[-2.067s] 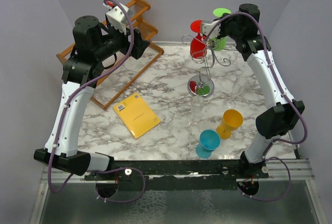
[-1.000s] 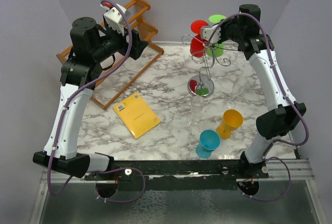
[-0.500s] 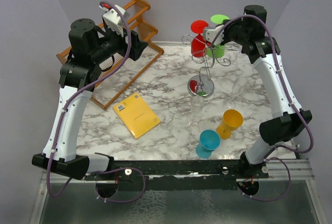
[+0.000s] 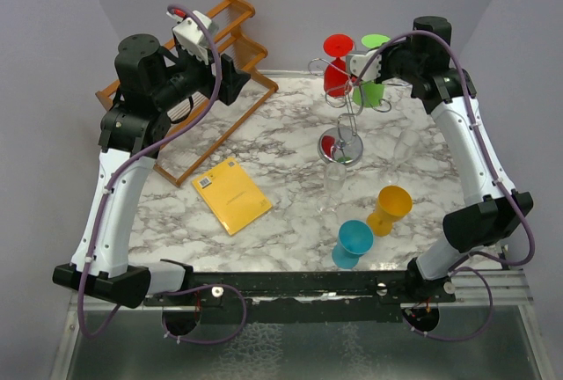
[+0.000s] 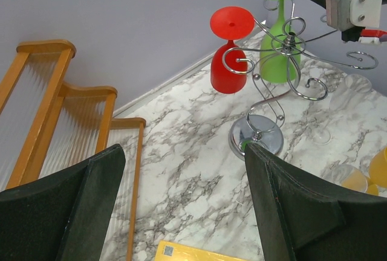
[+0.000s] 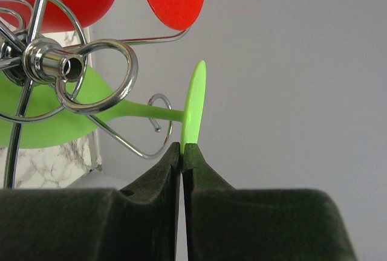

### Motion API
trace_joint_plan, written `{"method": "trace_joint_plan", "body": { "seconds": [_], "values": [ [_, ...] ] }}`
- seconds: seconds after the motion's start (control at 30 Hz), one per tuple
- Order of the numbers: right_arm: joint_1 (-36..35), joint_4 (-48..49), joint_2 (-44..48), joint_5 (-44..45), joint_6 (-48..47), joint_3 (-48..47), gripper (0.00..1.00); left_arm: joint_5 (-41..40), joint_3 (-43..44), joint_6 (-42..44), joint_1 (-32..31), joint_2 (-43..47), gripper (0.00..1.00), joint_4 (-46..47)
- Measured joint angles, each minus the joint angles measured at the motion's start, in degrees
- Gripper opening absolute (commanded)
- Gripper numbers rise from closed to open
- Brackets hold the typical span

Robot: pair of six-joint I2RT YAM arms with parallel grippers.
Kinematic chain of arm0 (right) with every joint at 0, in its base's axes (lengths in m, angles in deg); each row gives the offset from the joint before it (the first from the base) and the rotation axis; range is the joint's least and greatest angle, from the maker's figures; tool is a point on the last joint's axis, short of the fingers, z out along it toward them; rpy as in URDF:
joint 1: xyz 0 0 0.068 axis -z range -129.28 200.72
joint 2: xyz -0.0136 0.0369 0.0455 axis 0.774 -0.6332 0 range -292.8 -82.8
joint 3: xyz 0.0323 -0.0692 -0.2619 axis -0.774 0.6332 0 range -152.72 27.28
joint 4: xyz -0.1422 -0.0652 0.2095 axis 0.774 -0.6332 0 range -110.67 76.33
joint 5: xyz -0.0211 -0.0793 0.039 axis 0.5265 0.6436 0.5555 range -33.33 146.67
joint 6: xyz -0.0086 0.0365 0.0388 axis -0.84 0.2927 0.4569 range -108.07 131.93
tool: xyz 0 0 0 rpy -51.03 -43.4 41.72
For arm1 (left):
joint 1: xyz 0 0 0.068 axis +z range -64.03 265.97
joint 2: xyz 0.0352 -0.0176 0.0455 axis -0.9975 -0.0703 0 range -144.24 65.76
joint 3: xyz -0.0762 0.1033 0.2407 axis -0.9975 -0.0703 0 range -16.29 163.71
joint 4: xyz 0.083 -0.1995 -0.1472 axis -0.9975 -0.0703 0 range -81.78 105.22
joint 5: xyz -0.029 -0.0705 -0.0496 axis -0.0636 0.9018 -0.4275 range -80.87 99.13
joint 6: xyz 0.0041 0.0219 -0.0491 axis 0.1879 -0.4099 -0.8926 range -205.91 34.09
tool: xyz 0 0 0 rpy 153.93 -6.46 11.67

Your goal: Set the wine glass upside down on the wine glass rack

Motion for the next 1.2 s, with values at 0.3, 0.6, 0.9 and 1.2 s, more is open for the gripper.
{"method": "trace_joint_plan", "body": {
  "seconds": [0.3,0.6,0.9,1.2],
  "values": [
    [0.0,0.2,0.9,2.6,1.9,0.3,0.05,0.3,0.0,0.0,0.0,0.0,0.83,0.1],
    [0.0,1.9,0.8,6.4,2.5,0.6,0.05,0.3,0.0,0.0,0.0,0.1,0.83,0.1],
    [0.0,4.0,-1.0,9.0,2.6,0.6,0.05,0.3,0.0,0.0,0.2,0.1,0.83,0.1],
    [0.0,6.6,-3.5,10.4,2.5,-0.5,0.05,0.3,0.0,0.0,0.2,0.1,0.83,0.1]
  ]
}}
